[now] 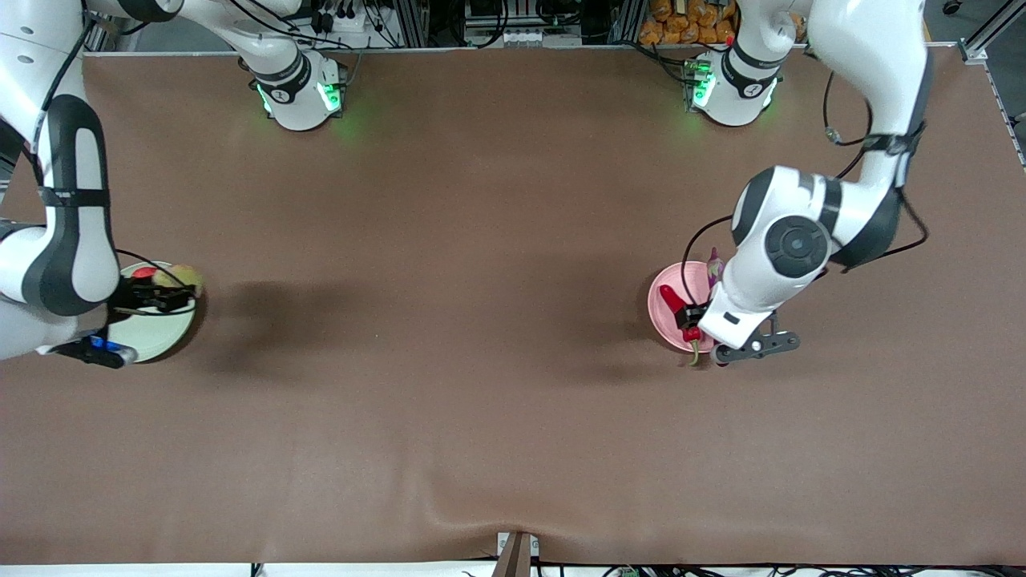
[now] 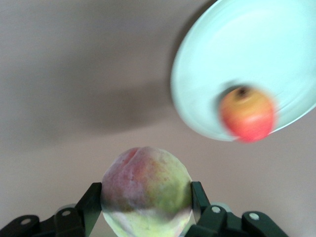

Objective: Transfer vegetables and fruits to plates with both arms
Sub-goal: 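Release the chili on the pink plate while the right gripper carries the peach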

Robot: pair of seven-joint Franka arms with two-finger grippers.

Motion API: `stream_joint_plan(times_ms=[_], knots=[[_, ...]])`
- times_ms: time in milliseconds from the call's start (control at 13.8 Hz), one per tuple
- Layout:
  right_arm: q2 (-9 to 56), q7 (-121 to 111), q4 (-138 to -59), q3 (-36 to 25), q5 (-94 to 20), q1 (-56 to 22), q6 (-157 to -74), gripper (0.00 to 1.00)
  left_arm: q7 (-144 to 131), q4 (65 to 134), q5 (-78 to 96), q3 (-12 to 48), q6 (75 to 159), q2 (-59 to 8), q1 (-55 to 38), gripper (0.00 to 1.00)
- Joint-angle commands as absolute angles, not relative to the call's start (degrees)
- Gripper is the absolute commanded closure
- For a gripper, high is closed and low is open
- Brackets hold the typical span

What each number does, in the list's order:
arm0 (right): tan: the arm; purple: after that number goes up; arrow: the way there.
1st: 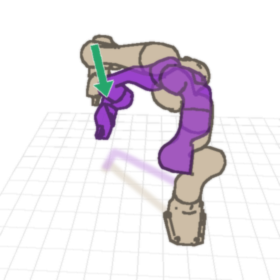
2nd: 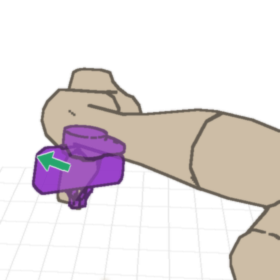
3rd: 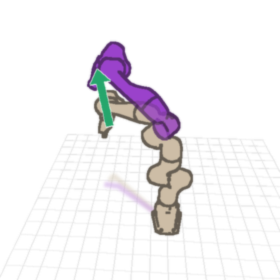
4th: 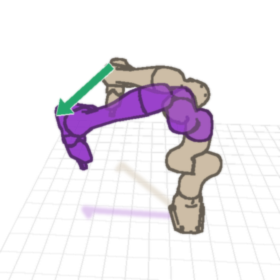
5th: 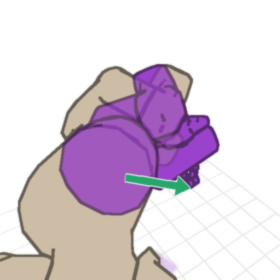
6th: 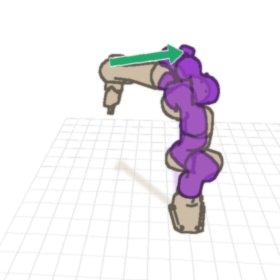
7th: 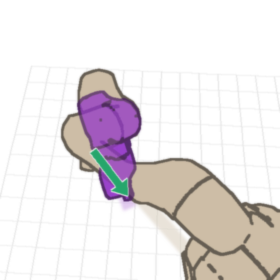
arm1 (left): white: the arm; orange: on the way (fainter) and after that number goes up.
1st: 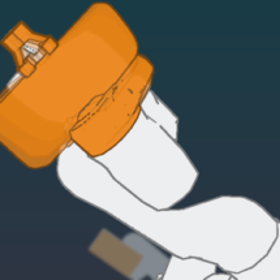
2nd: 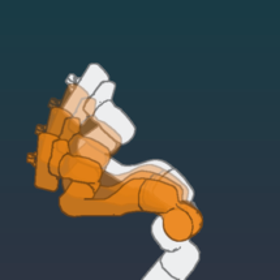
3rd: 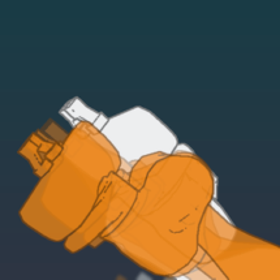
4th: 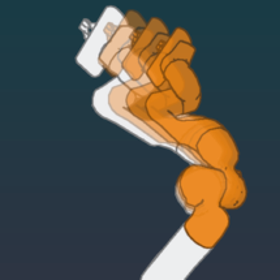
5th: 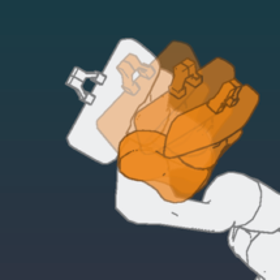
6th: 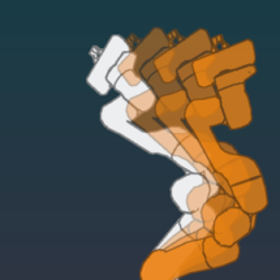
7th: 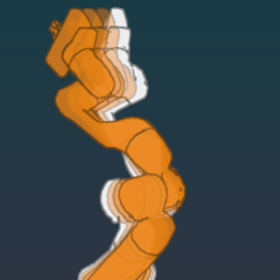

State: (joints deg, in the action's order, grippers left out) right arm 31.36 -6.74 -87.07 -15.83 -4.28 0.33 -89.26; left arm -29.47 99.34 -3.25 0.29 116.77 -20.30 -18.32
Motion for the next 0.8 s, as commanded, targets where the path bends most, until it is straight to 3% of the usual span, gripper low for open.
stream_joint_plan(times_ms=[0, 73, 145, 726], knots=[[31.98, -16.14, -87.81, -15.73, -1.15, 3.15, -93.85, 1.00, -29.27, 92.05, -3.78, 0.61, 108.13, -19.86, -18.72, 0.00], [33.12, -18.09, -87.37, -15.73, -0.01, 3.95, -95.26, 0.87, -29.09, 90.02, -3.78, 0.62, 106.45, -19.69, -18.81, 0.00], [34.70, -18.80, -86.41, -15.73, 0.61, 4.56, -95.62, 0.01, -28.92, 88.70, -3.78, 0.62, 105.04, -18.82, -18.55, 0.00], [35.34, -18.46, -84.90, -15.47, -0.35, 3.70, -95.19, 0.00, -5.55, 88.68, -3.78, 0.18, 91.68, -8.71, -12.13, 0.00]])
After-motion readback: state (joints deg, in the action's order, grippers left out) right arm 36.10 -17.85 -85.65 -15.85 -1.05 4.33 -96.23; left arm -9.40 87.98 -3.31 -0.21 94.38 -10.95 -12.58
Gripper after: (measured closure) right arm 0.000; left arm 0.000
